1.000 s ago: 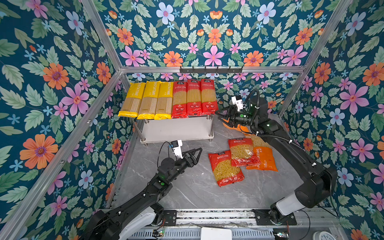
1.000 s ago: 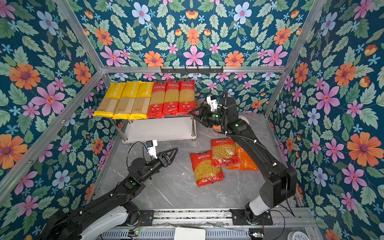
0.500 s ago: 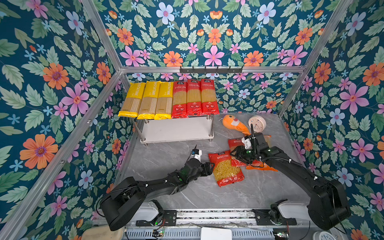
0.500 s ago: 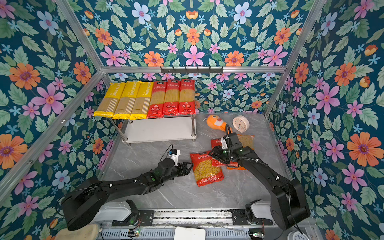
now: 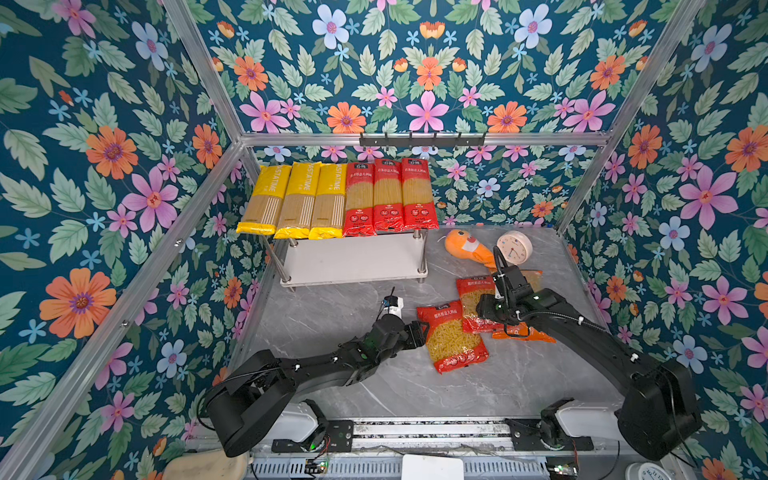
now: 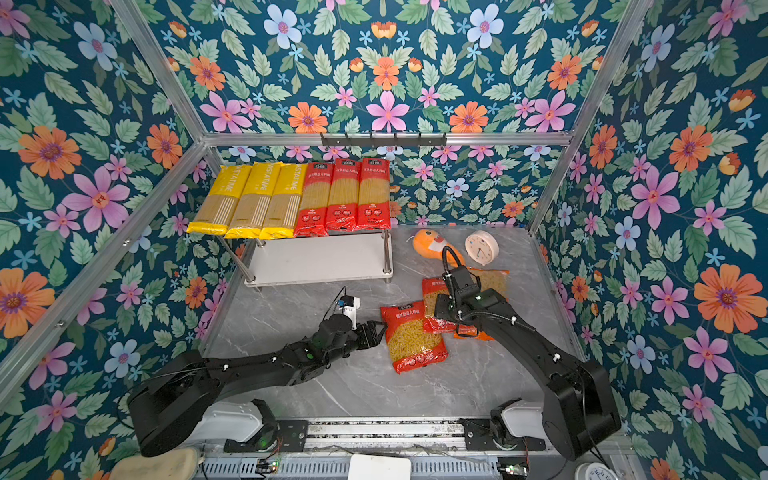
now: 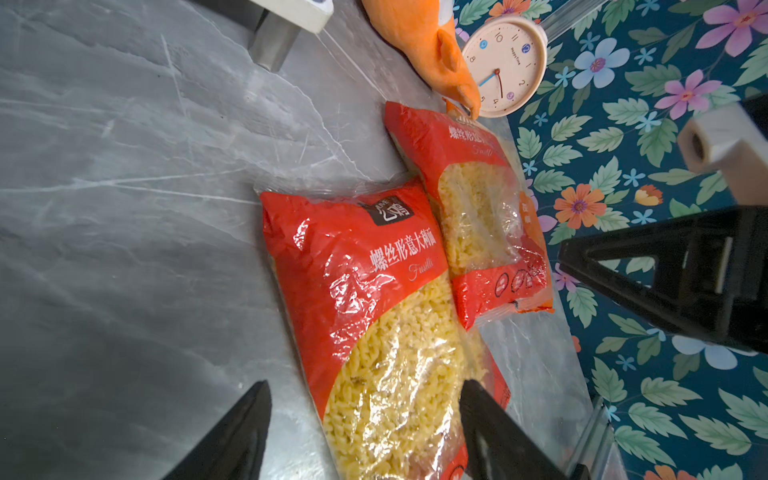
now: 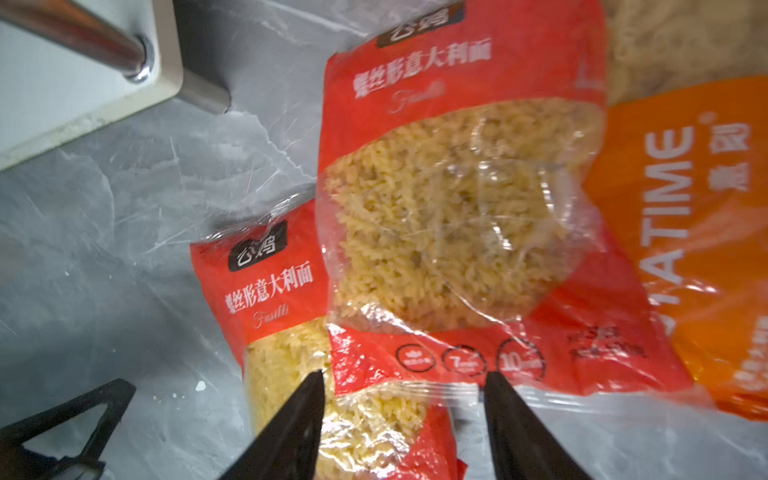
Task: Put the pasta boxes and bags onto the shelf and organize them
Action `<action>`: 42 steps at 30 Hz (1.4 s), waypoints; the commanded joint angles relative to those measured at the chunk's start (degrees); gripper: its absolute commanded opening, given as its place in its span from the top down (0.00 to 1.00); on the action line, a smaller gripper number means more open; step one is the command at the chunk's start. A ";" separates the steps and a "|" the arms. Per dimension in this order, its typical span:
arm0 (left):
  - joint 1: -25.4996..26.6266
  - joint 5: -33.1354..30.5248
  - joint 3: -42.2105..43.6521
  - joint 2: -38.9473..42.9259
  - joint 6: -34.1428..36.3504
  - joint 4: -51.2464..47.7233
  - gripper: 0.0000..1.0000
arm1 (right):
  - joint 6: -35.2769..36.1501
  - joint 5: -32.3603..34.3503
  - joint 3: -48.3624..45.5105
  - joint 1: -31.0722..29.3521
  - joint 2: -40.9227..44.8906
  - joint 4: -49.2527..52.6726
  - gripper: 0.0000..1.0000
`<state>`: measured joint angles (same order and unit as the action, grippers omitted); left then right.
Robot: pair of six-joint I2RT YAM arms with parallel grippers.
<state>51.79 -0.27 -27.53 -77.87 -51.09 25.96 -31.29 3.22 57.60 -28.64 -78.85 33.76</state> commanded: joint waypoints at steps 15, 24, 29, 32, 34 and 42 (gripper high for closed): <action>-0.02 -3.72 4.24 6.33 -1.30 0.89 0.25 | 2.59 17.17 12.80 -6.25 -23.83 2.72 0.43; -0.08 -3.50 5.12 6.30 -1.96 1.74 0.25 | 2.67 19.19 9.23 -6.18 -21.28 -0.66 0.79; -0.09 -3.86 5.03 6.94 -1.88 1.47 0.25 | 3.83 17.91 8.81 -5.95 -19.01 -1.47 0.94; -0.26 -3.77 5.05 7.27 -2.21 1.13 0.25 | 4.24 17.07 8.06 -5.90 -16.74 -1.62 1.00; -0.37 -3.81 5.13 7.63 -2.35 0.77 0.25 | 4.47 15.86 7.72 -5.90 -14.10 -1.43 1.00; -1.39 -4.12 5.87 9.38 -2.37 -0.03 0.25 | 1.64 7.89 4.96 -7.17 -6.38 0.15 1.00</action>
<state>50.72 -3.88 -21.87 -68.99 -53.63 25.76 -27.31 15.27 63.11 -34.87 -87.22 33.76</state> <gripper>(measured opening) 0.748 0.071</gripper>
